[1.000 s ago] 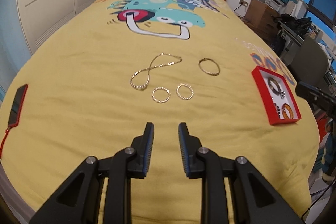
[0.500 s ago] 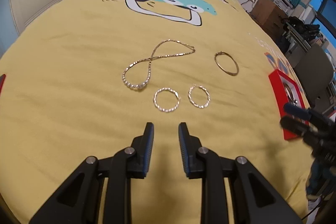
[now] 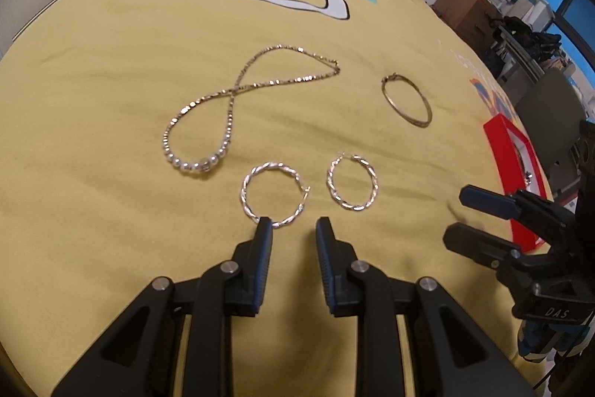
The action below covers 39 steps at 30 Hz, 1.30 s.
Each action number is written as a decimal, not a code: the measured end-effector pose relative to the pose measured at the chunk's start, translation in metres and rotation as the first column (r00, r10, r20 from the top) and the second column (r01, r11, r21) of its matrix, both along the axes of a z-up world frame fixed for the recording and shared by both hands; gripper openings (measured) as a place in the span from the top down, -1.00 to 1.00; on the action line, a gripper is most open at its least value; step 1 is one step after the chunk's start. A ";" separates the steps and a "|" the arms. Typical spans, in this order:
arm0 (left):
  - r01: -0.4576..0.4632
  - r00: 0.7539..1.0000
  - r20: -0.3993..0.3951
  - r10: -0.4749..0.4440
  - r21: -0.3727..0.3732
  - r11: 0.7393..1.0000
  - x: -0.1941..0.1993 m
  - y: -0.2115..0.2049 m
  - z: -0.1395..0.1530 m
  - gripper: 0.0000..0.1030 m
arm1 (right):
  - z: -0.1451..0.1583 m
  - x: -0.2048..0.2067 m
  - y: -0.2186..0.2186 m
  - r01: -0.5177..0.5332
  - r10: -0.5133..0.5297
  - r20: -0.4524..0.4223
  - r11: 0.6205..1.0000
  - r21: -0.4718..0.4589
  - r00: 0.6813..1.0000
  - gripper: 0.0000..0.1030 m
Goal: Organize jewelry
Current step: 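Grasp a twisted silver hoop earring with the left tool while the right tool grasps the other hoop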
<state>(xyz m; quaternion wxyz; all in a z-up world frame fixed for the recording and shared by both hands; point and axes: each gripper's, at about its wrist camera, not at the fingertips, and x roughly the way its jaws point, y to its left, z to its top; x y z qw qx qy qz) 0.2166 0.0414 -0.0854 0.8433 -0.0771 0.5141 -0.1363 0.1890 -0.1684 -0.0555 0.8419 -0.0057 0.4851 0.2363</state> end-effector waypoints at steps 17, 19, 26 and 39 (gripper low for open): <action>-0.074 0.997 0.005 0.074 -0.070 0.995 0.005 0.016 0.001 0.55 | -0.019 0.014 0.002 -0.027 0.027 -0.022 1.000 0.004 0.999 -0.18; -0.106 0.994 0.007 0.107 -0.075 0.991 0.006 0.023 0.001 0.55 | -0.020 0.015 0.000 -0.026 0.026 -0.025 1.000 0.007 0.999 -0.18; -0.135 0.991 -0.022 0.135 -0.029 0.990 0.021 0.020 -0.012 0.59 | -0.021 0.018 0.004 -0.032 0.032 -0.021 0.999 0.012 0.999 -0.18; -0.131 0.991 0.023 0.131 0.000 0.991 0.001 0.026 -0.007 0.93 | -0.021 0.047 0.037 -0.061 0.062 -0.022 0.998 0.031 0.998 0.27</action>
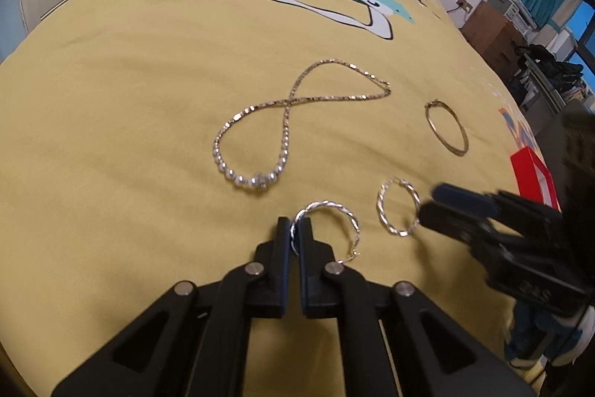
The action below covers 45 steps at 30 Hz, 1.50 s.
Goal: Organize jewelry
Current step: 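Grasp a twisted silver hoop earring with the left tool while the right tool grasps the other hoop, then carry both twisted hoop earrings into the red box and open both tools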
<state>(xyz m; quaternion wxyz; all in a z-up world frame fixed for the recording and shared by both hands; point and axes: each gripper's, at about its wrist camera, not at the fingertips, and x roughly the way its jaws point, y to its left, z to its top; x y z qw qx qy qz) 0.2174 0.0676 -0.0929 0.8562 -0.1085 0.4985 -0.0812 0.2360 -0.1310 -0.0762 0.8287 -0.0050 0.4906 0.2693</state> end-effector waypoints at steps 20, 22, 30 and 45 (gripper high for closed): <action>0.015 0.998 0.066 -0.016 0.015 1.000 -0.049 -0.005 0.045 0.93 | 0.037 -0.036 0.003 0.073 -0.067 0.100 0.995 -0.063 0.993 0.88; 0.027 0.996 0.082 -0.029 0.016 1.000 -0.057 -0.012 0.056 0.93 | 0.052 -0.047 -0.010 0.101 -0.095 0.121 0.994 -0.049 0.988 0.88; 0.117 0.985 0.125 -0.116 -0.003 0.993 -0.081 -0.063 0.089 0.93 | 0.085 -0.094 -0.075 0.218 -0.209 0.173 0.975 -0.040 0.963 0.88; 0.378 0.918 0.123 -0.377 0.020 0.926 -0.062 -0.240 0.106 0.93 | 0.085 -0.118 -0.254 0.452 -0.430 0.184 0.887 -0.095 0.884 0.88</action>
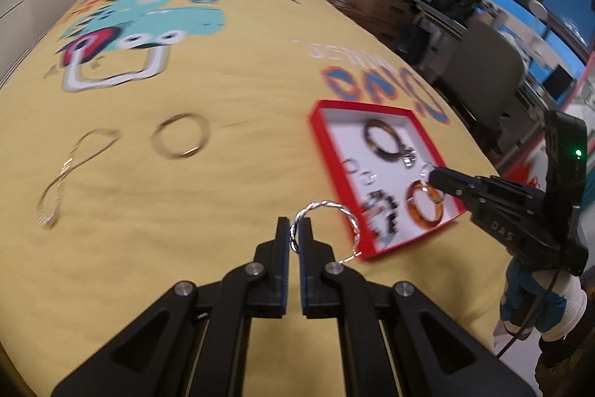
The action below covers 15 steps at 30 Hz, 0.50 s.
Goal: Organize jewelry
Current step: 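Carry both twisted hoop earrings into the red box and open both tools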
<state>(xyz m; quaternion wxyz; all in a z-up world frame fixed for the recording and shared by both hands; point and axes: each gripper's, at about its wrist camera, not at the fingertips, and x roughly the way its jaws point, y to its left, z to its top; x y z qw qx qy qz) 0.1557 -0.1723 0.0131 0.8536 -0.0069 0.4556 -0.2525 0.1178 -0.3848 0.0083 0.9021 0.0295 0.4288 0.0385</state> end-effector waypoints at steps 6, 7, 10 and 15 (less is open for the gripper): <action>0.087 0.996 0.018 -0.087 0.035 0.996 0.043 -0.075 -0.004 0.93 | -0.011 0.039 -0.051 0.026 -0.026 -0.019 1.000 -0.005 0.999 0.88; 0.102 0.994 0.022 -0.103 0.050 0.994 0.053 -0.090 -0.007 0.93 | -0.013 0.045 -0.055 0.027 -0.027 -0.020 1.000 -0.010 0.999 0.88; 0.131 0.991 0.008 -0.132 0.084 0.988 0.075 -0.121 -0.019 0.93 | -0.022 0.068 -0.069 0.024 -0.025 -0.035 1.000 -0.018 0.999 0.88; 0.160 0.987 -0.017 -0.159 0.167 0.973 0.099 -0.159 -0.050 0.92 | -0.041 0.101 -0.083 -0.002 -0.002 -0.071 0.999 -0.054 0.997 0.88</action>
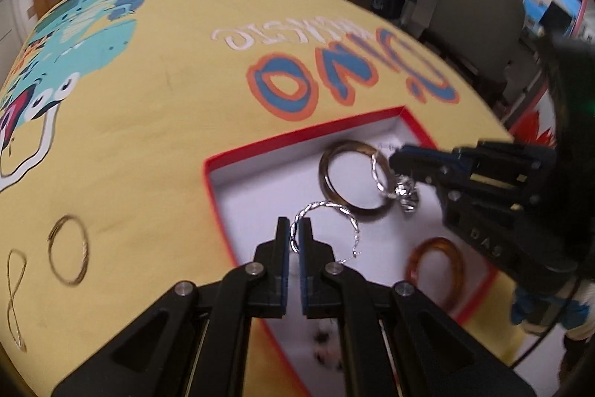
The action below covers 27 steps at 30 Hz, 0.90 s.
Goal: Organize jewelry
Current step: 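Carry both twisted hoop earrings into the red box and open both tools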
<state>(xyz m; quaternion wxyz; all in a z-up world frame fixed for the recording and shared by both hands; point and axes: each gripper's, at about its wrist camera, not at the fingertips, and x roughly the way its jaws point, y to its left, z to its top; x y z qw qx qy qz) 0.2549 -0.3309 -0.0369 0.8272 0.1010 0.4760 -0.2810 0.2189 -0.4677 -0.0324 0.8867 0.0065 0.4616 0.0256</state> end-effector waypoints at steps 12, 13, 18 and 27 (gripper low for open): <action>-0.028 1.000 0.006 0.028 0.082 0.996 0.027 -0.021 -0.039 0.92 | -0.030 0.030 -0.006 -0.051 0.046 -0.055 0.993 -0.102 0.997 0.86; -0.034 0.999 0.011 0.033 0.079 0.996 0.028 -0.021 -0.039 0.91 | -0.031 0.030 -0.006 -0.051 0.045 -0.054 0.993 -0.107 0.998 0.86; -0.046 0.999 0.013 0.045 0.063 0.997 0.030 -0.019 -0.038 0.89 | -0.032 0.028 -0.004 -0.056 0.049 -0.064 0.992 -0.114 0.997 0.64; -0.060 0.998 -0.002 0.060 0.030 0.998 0.023 -0.008 -0.027 0.89 | -0.013 0.013 -0.011 -0.016 0.012 -0.037 0.992 -0.123 0.999 0.40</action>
